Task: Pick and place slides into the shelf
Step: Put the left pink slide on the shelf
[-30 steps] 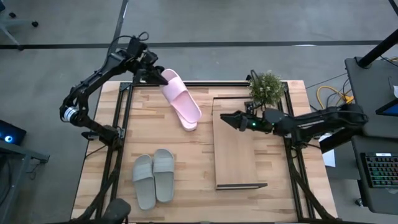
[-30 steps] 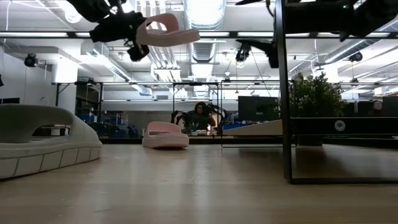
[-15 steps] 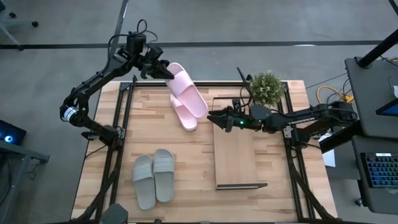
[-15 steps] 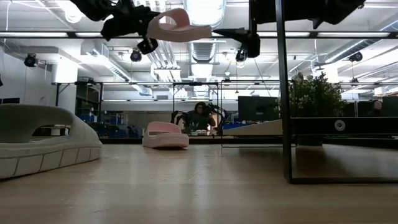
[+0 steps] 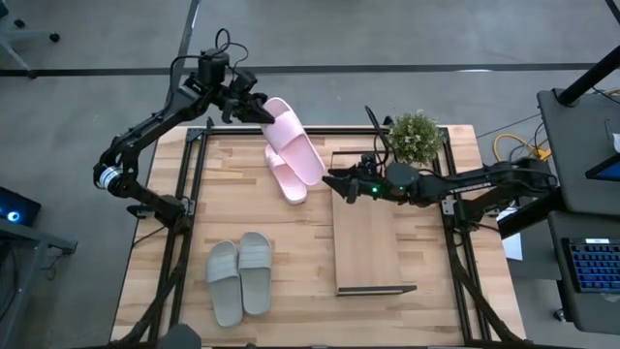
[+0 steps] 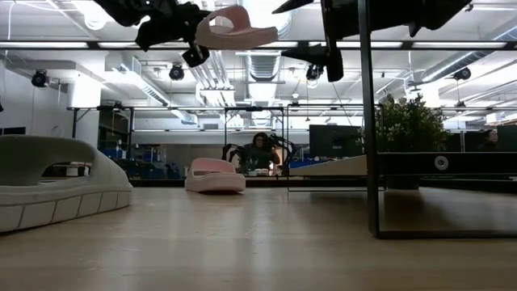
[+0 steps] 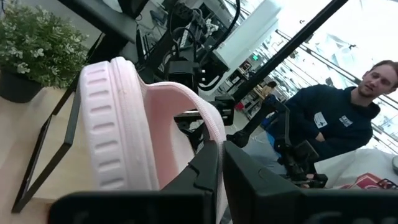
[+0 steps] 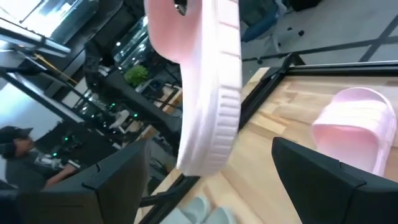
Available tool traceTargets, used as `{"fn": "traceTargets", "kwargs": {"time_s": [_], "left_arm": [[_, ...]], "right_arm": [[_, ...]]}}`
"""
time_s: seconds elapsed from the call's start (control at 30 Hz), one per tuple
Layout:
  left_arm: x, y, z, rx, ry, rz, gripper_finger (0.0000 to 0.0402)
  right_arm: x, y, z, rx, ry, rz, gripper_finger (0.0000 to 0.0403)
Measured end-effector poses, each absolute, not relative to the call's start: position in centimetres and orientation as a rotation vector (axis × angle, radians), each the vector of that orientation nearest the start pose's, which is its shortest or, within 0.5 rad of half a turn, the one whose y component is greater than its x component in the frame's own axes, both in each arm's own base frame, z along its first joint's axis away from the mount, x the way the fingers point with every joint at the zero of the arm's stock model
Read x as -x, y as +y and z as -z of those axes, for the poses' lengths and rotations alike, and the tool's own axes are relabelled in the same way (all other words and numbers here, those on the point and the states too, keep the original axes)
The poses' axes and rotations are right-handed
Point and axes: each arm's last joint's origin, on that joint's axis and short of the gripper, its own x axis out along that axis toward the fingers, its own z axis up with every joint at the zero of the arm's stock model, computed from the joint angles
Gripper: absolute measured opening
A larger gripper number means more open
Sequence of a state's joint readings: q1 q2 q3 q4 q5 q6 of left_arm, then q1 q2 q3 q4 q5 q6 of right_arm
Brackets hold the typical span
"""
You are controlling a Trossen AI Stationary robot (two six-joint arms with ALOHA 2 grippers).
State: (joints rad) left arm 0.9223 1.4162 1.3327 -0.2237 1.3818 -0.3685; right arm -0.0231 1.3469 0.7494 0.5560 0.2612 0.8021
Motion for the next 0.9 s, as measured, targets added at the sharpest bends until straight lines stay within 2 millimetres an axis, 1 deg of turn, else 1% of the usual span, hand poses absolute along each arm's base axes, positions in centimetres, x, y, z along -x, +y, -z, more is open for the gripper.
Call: {"fn": "traceTargets", "kwargs": {"time_s": [0.17,0.33,0.5,0.67,0.9], "left_arm": [[-20.8,21.9,-38.9,0.617,0.186,0.438,0.0],[-21.3,21.7,-39.9,0.587,0.151,0.447,0.0],[-21.8,21.4,-39.9,0.594,0.149,0.442,0.0],[-22.1,21.2,-39.9,0.589,0.145,0.432,0.0],[-22.3,21.1,-40.1,0.576,0.138,0.44,0.0]], "right_arm": [[-29.6,-1.7,-26.6,-0.804,-0.071,0.303,0.0325],[-30.1,-1.8,-27.2,-0.802,-0.087,0.296,0.0325],[-30.6,-2.0,-27.8,-0.802,-0.105,0.297,0.0325],[-31.4,-2.3,-29.1,-0.79,-0.141,0.29,0.0325],[-33.1,-2.3,-29.4,-0.777,-0.133,0.282,0.0324]]}}
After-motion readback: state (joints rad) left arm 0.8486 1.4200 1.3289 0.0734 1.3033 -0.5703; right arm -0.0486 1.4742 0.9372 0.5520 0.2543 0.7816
